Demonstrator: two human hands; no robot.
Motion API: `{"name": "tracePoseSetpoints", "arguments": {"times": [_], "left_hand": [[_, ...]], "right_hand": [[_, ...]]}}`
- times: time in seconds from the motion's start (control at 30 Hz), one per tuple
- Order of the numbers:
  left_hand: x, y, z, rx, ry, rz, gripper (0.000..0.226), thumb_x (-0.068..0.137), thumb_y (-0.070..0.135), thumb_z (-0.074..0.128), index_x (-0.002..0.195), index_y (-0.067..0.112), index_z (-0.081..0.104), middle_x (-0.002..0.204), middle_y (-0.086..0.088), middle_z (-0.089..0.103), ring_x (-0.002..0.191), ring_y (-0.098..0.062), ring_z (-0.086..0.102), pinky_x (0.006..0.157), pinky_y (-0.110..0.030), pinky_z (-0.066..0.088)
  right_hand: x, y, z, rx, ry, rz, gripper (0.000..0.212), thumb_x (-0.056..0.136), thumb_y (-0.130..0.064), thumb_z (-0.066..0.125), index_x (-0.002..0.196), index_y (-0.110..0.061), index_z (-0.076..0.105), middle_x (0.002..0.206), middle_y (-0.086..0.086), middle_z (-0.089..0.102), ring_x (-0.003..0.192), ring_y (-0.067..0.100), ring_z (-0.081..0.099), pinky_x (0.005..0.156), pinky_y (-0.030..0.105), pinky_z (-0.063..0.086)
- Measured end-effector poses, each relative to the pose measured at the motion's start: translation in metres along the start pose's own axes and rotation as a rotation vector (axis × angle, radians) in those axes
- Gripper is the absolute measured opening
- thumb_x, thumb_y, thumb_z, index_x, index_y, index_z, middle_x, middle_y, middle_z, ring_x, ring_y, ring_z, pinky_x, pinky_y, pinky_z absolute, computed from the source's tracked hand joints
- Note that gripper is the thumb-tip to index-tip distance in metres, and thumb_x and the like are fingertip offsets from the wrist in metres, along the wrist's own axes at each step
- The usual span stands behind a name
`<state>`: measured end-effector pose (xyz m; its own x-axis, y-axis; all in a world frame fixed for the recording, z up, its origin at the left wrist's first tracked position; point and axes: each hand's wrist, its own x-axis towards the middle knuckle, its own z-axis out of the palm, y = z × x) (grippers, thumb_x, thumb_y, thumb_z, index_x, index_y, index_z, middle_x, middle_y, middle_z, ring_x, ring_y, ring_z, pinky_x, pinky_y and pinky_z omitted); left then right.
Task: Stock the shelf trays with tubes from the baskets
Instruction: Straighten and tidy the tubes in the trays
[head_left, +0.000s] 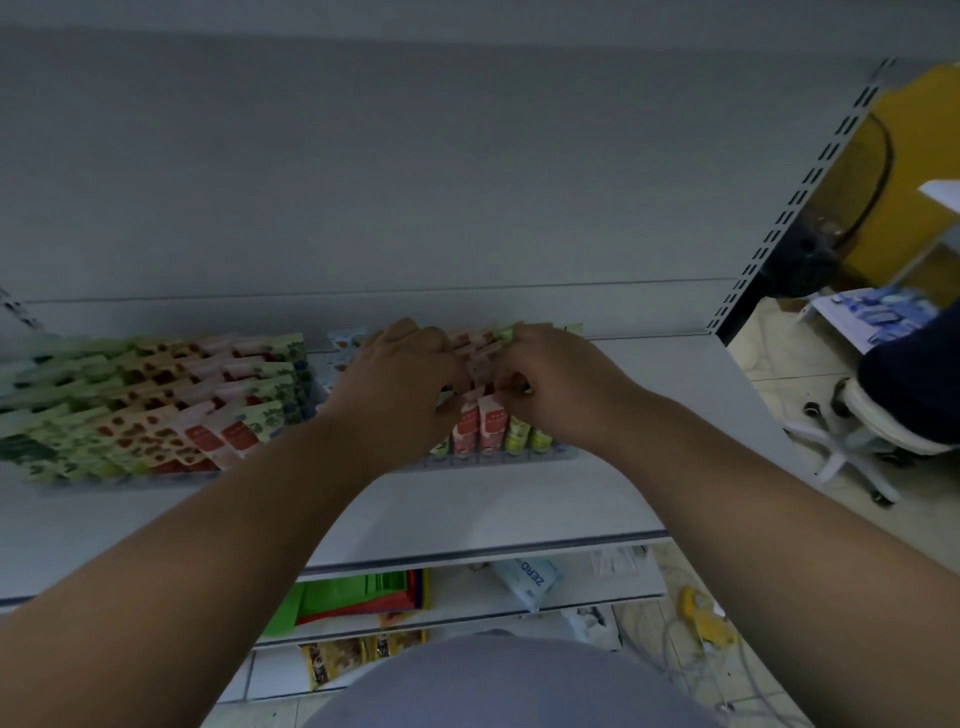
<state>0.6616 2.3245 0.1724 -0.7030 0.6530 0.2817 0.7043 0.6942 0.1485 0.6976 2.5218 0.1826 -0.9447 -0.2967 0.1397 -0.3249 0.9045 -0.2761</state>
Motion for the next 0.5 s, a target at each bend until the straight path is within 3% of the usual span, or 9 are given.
{"name": "tracePoseSetpoints", "arguments": {"times": [0.17, 0.37, 0.5], "left_hand": [[-0.0006, -0.0066, 0.0013, 0.001, -0.015, 0.034, 0.02, 0.077, 0.03, 0.055, 0.087, 0.025, 0.071, 0.088, 0.001, 0.06, 0.085, -0.028, 0.051, 0.075, -0.039, 0.047], [-0.0004, -0.0093, 0.0029, -0.027, -0.01, 0.058, 0.019, 0.076, 0.029, 0.057, 0.088, 0.024, 0.071, 0.087, 0.001, 0.061, 0.083, -0.028, 0.053, 0.074, -0.038, 0.046], [-0.0011, -0.0107, 0.003, 0.008, -0.041, 0.044, 0.029, 0.078, 0.039, 0.054, 0.097, 0.023, 0.069, 0.094, 0.0, 0.062, 0.088, -0.027, 0.054, 0.08, -0.043, 0.047]], "right_hand": [[-0.0013, 0.0016, 0.0005, -0.045, -0.001, 0.033, 0.01, 0.081, -0.024, 0.064, 0.078, -0.014, 0.062, 0.085, 0.003, 0.053, 0.08, 0.022, 0.054, 0.062, 0.03, 0.037], [-0.0041, -0.0012, 0.0011, -0.038, 0.022, 0.058, 0.014, 0.08, -0.027, 0.065, 0.08, -0.013, 0.063, 0.086, 0.001, 0.051, 0.08, 0.019, 0.052, 0.063, 0.031, 0.039], [-0.004, -0.005, 0.0005, -0.022, 0.039, 0.048, 0.016, 0.08, -0.03, 0.068, 0.081, -0.016, 0.059, 0.084, -0.001, 0.048, 0.077, 0.018, 0.051, 0.06, 0.029, 0.032]]}}
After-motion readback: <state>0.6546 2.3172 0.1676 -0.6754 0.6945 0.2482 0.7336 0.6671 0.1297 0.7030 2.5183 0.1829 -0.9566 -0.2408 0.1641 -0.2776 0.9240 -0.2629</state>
